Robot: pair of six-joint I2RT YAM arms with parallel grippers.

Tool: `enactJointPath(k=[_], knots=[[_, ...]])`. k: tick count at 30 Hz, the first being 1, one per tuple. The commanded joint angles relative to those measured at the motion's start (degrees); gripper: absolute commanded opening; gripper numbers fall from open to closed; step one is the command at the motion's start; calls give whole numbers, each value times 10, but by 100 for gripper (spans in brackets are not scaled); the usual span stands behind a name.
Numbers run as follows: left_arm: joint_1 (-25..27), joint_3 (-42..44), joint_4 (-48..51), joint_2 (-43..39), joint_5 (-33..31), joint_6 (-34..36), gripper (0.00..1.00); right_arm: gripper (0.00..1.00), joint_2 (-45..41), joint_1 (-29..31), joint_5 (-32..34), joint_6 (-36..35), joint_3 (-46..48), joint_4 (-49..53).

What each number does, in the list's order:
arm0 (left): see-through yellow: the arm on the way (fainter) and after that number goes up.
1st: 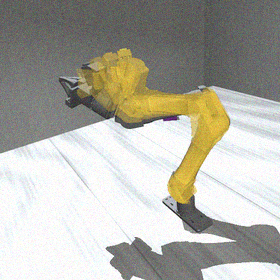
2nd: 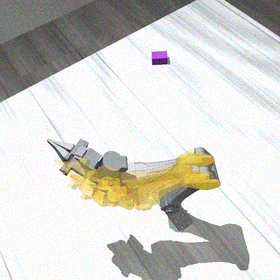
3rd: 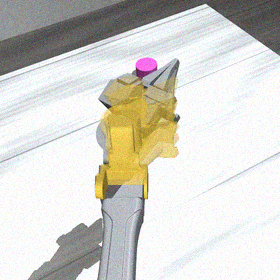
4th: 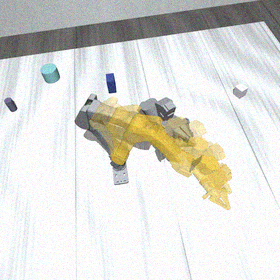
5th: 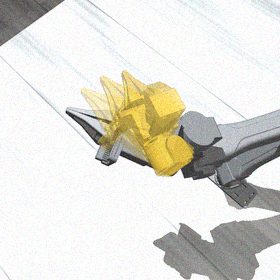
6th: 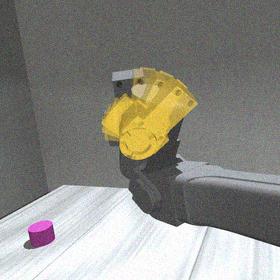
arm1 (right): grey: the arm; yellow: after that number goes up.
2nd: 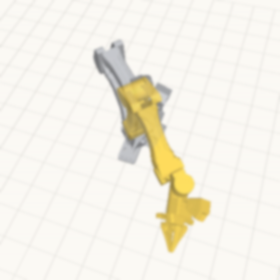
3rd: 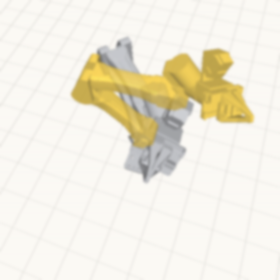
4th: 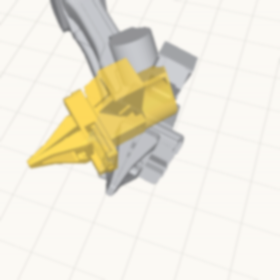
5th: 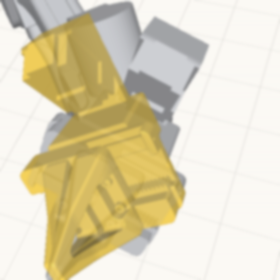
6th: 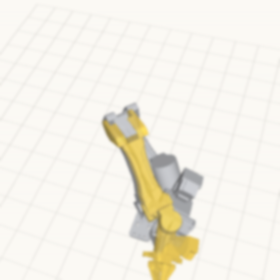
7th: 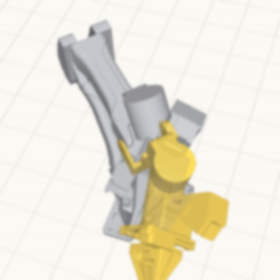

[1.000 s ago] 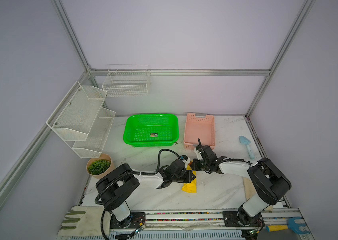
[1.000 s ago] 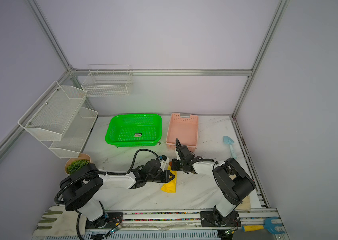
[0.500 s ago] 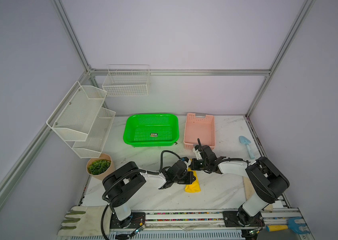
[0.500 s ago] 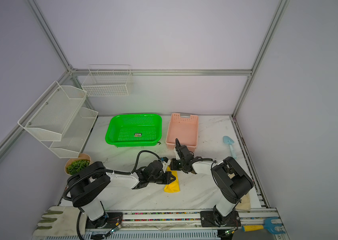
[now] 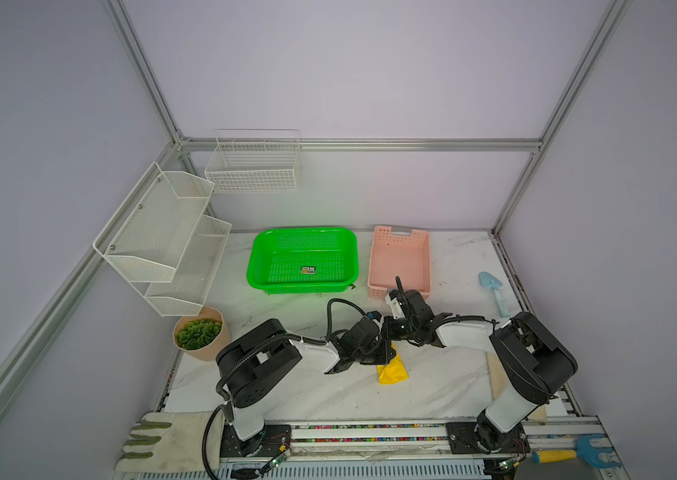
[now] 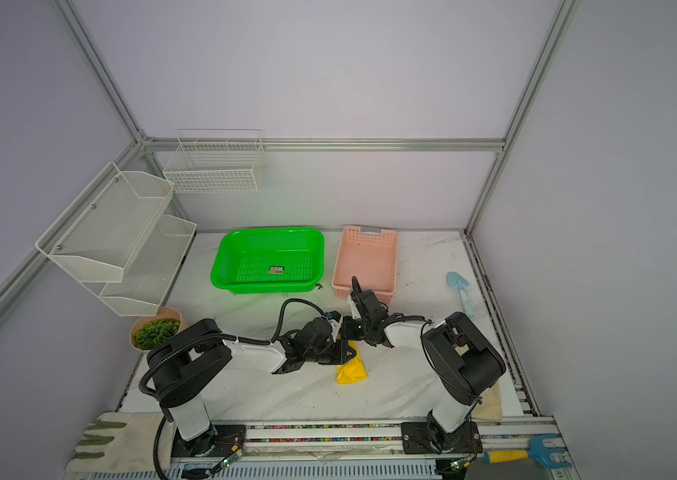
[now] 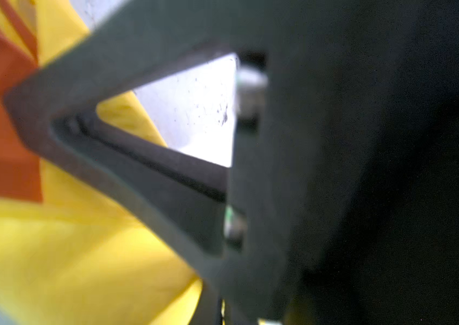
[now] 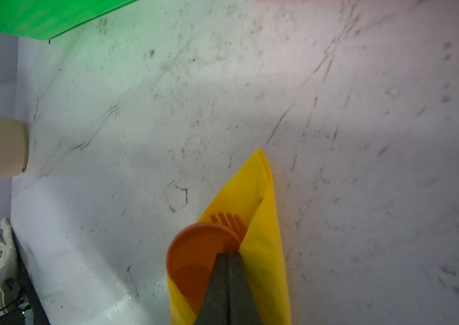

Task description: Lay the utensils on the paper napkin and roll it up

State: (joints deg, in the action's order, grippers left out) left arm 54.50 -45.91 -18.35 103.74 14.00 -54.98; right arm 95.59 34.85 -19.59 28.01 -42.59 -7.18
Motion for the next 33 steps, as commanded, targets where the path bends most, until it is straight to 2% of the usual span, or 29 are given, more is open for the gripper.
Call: enactJointPath(k=[1, 6, 11, 18, 21, 25, 28, 33], knots=[[7, -46, -29, 4, 15, 6, 0, 4, 12, 2, 5, 4, 17, 34], [7, -34, -15, 6, 13, 3, 0, 6, -13, 2, 5, 5, 8, 52], [7, -19, -15, 7, 13, 0, 0, 14, -52, 2, 7, 0, -19, 92], [6, -5, -15, 10, 11, -1, 0, 27, -180, 1, 38, 23, -44, 160], [5, 3, -18, 7, 12, -1, 0, 26, -233, 1, 43, 29, -41, 193], [0, 10, -21, -1, 11, 2, 0, 18, -283, 1, 45, 38, -8, 220], [-5, 11, -21, -4, 15, 5, 0, 13, -299, 1, 31, 47, 27, 221], [-11, 12, -25, -7, 19, 7, 0, 11, -310, 0, 4, 44, 65, 215]])
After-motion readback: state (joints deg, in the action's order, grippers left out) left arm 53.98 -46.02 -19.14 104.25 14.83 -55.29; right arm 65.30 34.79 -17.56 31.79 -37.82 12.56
